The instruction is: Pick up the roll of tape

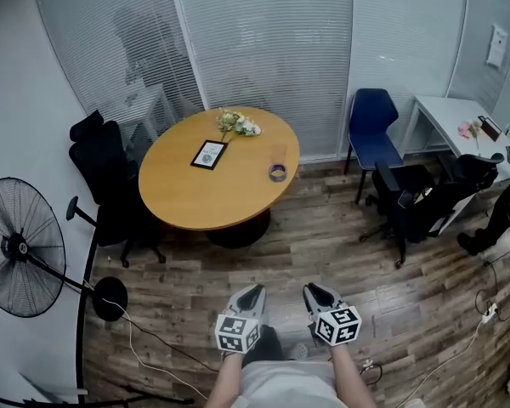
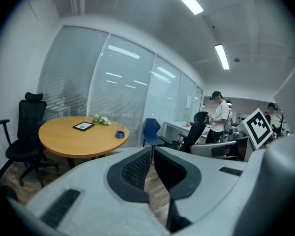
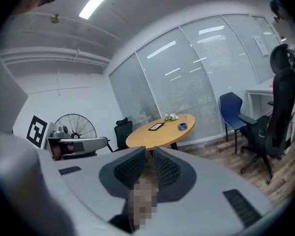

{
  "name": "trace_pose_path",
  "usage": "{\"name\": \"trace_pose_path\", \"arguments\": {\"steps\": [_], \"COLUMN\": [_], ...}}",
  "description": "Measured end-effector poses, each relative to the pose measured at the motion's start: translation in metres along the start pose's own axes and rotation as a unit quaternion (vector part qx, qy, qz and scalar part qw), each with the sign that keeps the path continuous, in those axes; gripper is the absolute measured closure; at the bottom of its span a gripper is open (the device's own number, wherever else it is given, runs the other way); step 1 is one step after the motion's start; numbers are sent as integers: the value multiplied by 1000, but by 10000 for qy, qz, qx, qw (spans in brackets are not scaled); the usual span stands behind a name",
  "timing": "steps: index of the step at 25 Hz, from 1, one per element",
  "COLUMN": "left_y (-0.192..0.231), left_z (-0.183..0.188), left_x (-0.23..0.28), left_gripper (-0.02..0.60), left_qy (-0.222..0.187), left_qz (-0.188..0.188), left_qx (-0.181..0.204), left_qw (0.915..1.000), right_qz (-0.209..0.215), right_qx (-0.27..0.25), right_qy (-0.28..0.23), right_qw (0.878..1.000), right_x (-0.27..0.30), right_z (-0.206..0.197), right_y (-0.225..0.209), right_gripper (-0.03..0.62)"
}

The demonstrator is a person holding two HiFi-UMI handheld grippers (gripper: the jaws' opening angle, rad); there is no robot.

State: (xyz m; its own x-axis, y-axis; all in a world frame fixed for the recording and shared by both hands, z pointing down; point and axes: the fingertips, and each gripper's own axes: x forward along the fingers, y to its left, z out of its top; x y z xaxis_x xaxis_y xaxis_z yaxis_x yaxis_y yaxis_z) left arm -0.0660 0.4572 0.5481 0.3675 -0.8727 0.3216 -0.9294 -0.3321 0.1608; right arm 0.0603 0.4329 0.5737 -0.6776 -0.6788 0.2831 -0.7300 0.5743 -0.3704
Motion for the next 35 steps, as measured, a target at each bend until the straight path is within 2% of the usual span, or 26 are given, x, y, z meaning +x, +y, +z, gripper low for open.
{"name": "trace_pose_path", "arguments": {"steps": [6, 7, 10, 14, 18, 23, 29, 35], "left_y": [-6, -6, -1, 3, -7, -19, 12, 59], "left_z": [-9, -11, -19, -21, -10, 8, 13, 43], "left_x": [-2, -2, -2, 5, 29, 58, 83, 117], "left_gripper": [568, 559, 484, 456, 448, 446, 446, 446], "left_qy": [80, 104, 186, 192, 33, 95, 231, 113], "left_qz": [-45, -45, -21, -23, -290, -541, -451, -327], "left_qx": [42, 37, -7, -88, -257, -44, -96, -116], "left_qw": [9999, 9999, 9998, 9998, 9992, 9985, 9987, 9993], "right_qz": [65, 63, 60, 0, -135, -207, -327, -179], "right_qx": [160, 163, 177, 164, 29, 59, 123, 62], "right_qy": [-20, 7, 90, 159, 366, 441, 626, 758], "right_qw": [9998, 9998, 9998, 9997, 9992, 9988, 9974, 9969], "right_x": [-6, -5, -3, 1, 7, 19, 52, 108], "right_z": [-8, -10, -17, -19, -24, -15, -7, 12], "right_y": [-5, -6, -7, -13, -26, -38, -59, -64], "right_gripper": [484, 478, 464, 462, 462, 453, 453, 453]}}
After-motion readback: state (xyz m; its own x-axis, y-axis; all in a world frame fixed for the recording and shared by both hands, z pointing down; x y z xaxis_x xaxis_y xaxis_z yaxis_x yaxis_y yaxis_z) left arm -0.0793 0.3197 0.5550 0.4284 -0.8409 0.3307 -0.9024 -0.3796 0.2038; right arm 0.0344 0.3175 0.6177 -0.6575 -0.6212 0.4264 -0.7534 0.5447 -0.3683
